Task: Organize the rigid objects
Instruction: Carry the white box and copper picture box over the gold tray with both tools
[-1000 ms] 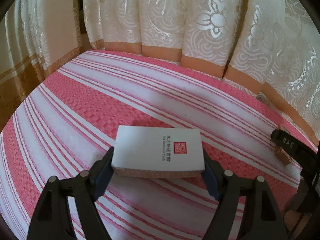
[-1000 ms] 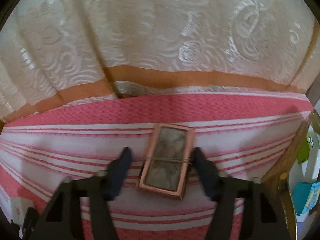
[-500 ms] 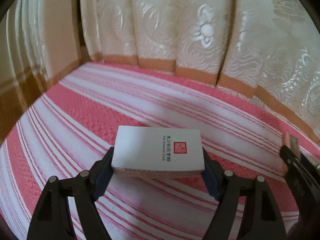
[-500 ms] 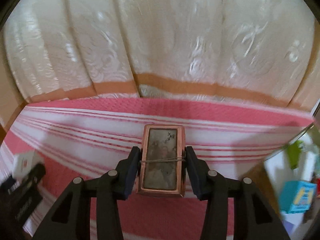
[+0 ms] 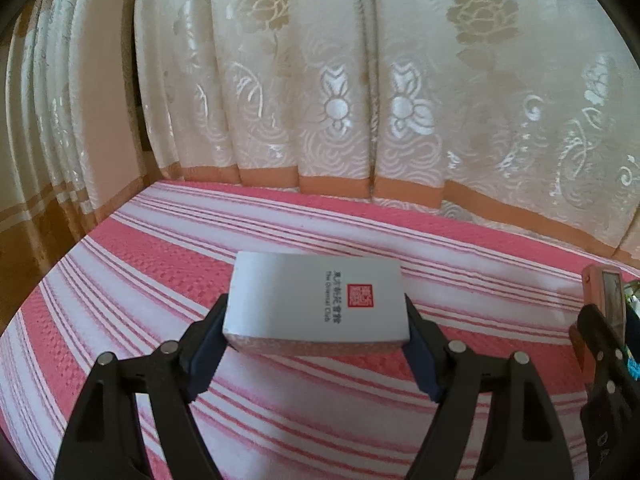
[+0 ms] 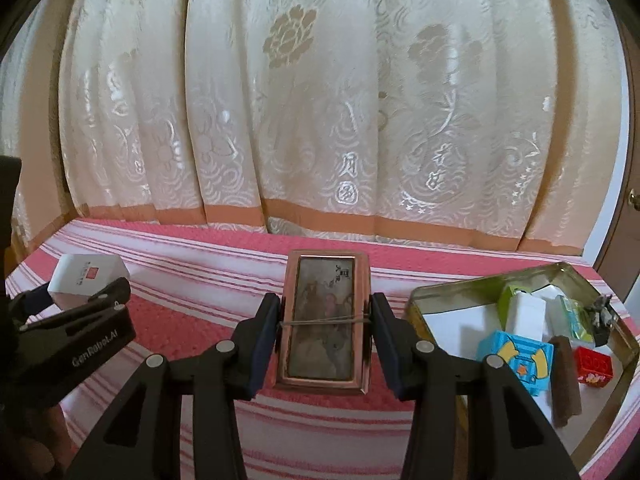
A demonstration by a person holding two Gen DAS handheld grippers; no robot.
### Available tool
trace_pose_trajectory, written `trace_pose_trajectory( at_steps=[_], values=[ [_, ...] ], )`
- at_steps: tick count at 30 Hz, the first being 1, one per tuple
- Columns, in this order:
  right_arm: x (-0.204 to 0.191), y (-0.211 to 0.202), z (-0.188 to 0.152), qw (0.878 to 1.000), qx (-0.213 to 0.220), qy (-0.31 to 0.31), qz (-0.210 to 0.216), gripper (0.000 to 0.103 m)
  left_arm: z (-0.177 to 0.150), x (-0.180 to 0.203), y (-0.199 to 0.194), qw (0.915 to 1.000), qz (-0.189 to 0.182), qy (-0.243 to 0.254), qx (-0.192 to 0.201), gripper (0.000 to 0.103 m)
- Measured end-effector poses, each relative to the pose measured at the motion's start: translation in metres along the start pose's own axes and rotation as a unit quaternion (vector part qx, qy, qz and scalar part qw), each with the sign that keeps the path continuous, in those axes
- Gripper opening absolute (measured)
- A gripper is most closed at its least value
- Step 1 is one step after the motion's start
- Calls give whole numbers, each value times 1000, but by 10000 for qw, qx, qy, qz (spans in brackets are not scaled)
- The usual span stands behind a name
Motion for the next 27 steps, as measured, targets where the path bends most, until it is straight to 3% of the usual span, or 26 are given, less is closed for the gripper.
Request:
trace_pose_trajectory(
  at_steps=[10,27],
  values=[
    [8,-21,-1,9995,282,91,83,49,-6,16,-36,9987,-47,220,457,79],
    [17,-40,-6,9992,383,90,91,49,-16,24,-62,9974,-10,227,678,79]
  ],
)
Point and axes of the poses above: each gripper's, at about its wrist camera, not at the fingertips, and y roughly the way its jaws point, x to its right, z to its top, the point moved 7 cm from there along y, roughly the way its jaws point, and after that the axes turned 9 degrees about y, right-handed, at the moved point
